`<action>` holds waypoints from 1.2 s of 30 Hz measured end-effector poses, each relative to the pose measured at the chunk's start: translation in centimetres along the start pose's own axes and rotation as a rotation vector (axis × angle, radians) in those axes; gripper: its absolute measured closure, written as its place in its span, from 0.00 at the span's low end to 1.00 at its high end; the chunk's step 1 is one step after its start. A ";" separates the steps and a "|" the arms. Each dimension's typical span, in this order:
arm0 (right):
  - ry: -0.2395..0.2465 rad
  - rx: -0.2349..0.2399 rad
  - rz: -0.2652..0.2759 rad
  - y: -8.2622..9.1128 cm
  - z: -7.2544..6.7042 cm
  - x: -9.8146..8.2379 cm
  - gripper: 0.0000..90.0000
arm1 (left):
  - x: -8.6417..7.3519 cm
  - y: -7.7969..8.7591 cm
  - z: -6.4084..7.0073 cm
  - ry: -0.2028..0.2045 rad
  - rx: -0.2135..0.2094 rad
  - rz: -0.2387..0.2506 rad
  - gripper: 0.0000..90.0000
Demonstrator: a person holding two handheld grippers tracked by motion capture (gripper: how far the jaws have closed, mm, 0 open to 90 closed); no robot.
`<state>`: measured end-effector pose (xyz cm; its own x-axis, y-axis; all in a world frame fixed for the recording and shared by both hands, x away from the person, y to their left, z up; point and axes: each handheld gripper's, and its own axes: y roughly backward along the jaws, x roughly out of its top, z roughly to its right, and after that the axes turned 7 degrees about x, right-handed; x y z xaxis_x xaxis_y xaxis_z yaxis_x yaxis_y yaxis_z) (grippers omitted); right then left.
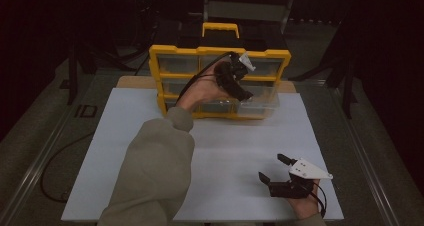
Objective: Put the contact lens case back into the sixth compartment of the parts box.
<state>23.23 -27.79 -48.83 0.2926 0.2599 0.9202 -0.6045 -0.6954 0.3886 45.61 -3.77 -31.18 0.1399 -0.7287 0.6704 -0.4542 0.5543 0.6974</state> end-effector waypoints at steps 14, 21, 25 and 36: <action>-0.002 -0.001 -0.008 -0.2 -0.2 0.0 0.09 | -5.9 5.2 -1.9 0.124 0.122 0.062 0.00; 0.003 0.001 -0.011 -0.3 -0.3 0.0 0.09 | -10.8 9.6 -1.1 0.181 0.233 0.152 0.00; 0.008 0.001 -0.007 -0.3 -0.5 0.1 0.09 | -14.4 11.3 0.3 0.214 0.293 0.195 0.00; 0.010 0.001 -0.003 -0.5 -0.5 0.1 0.09 | -26.4 13.5 4.7 0.408 0.440 0.275 0.00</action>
<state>23.15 -27.10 -48.93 0.2868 0.2691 0.9194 -0.6028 -0.6952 0.3915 31.63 21.13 -40.64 0.2500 -0.3252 0.9120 -0.8259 0.4200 0.3762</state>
